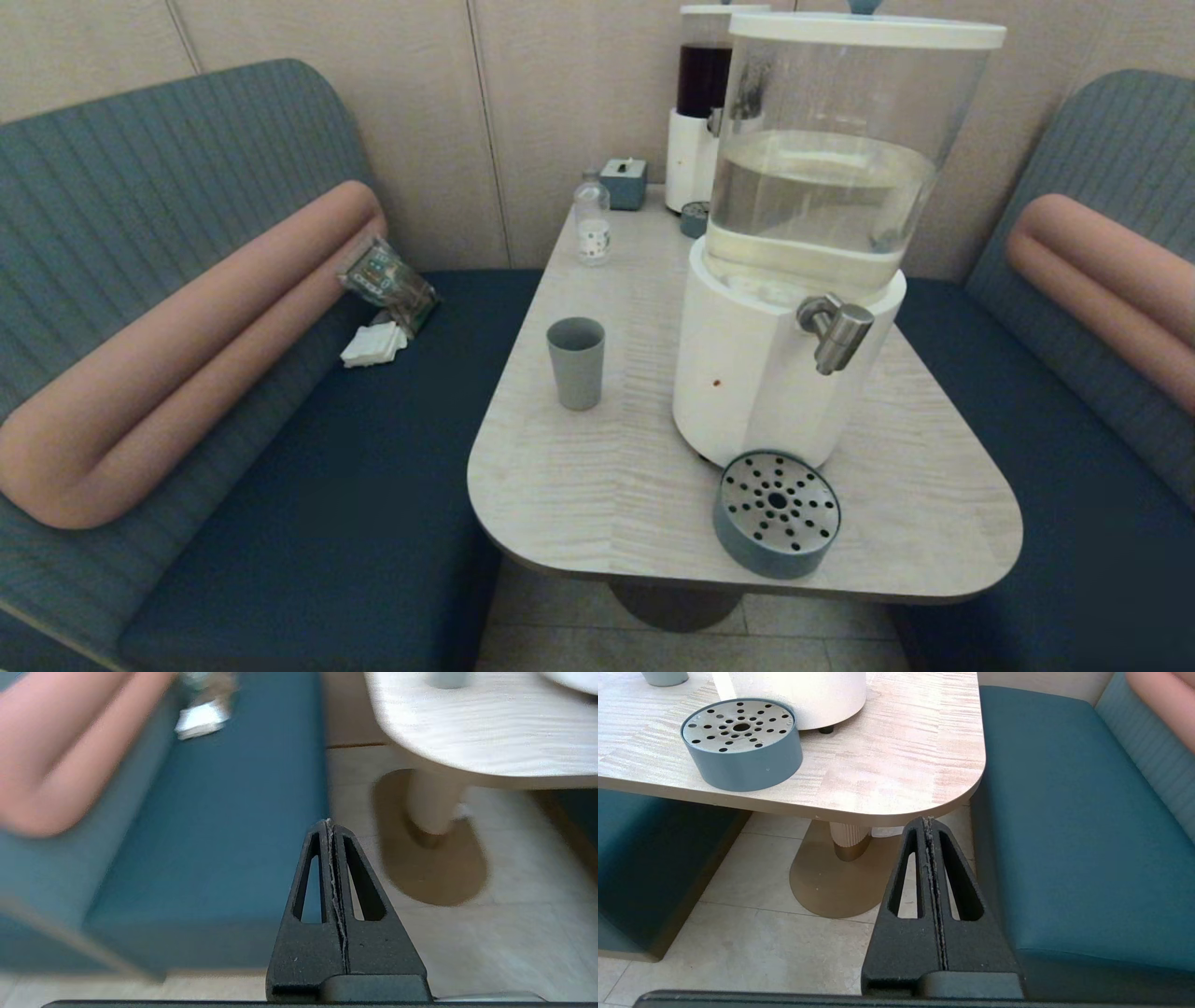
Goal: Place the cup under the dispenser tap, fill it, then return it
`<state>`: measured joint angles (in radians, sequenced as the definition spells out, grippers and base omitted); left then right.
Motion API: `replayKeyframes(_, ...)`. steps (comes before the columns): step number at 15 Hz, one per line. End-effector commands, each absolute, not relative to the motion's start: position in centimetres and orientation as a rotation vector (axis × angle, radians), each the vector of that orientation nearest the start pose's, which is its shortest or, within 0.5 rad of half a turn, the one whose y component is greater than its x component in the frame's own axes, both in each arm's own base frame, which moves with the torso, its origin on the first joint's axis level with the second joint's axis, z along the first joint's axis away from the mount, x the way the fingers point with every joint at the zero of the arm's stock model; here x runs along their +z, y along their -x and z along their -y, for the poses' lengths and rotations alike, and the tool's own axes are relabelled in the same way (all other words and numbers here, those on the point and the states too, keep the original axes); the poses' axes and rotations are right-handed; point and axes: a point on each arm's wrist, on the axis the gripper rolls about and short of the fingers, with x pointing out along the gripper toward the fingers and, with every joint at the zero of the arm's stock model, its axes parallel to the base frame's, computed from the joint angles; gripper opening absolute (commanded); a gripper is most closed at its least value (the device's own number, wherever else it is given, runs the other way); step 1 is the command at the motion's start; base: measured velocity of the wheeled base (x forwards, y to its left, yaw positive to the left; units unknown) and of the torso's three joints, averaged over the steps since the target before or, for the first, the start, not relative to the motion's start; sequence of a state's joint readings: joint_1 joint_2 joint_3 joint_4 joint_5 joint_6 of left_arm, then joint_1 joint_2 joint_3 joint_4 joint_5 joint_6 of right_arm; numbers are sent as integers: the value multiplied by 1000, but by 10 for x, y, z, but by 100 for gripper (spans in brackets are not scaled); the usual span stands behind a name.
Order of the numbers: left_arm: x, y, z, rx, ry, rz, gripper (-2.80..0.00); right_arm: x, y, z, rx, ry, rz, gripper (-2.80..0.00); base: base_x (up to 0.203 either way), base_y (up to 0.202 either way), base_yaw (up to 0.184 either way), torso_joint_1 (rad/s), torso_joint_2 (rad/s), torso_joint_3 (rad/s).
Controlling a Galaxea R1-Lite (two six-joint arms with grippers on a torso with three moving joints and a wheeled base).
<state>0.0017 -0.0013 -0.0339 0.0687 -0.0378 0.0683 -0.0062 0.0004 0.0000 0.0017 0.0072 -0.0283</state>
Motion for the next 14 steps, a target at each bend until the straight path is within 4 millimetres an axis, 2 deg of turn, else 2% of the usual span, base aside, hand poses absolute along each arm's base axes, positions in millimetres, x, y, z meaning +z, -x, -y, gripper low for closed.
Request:
replayKeyframes(1, 72, 24, 0, 3, -67, -60, -280, 75, 23, 0, 2, 29, -4, -280, 0, 0, 0, 0, 0, 0)
replayKeyframes(14, 72, 24, 0, -2, -60, -51, -280, 75, 23, 0, 2, 25, -2, -280, 0, 0, 0, 0, 0, 0)
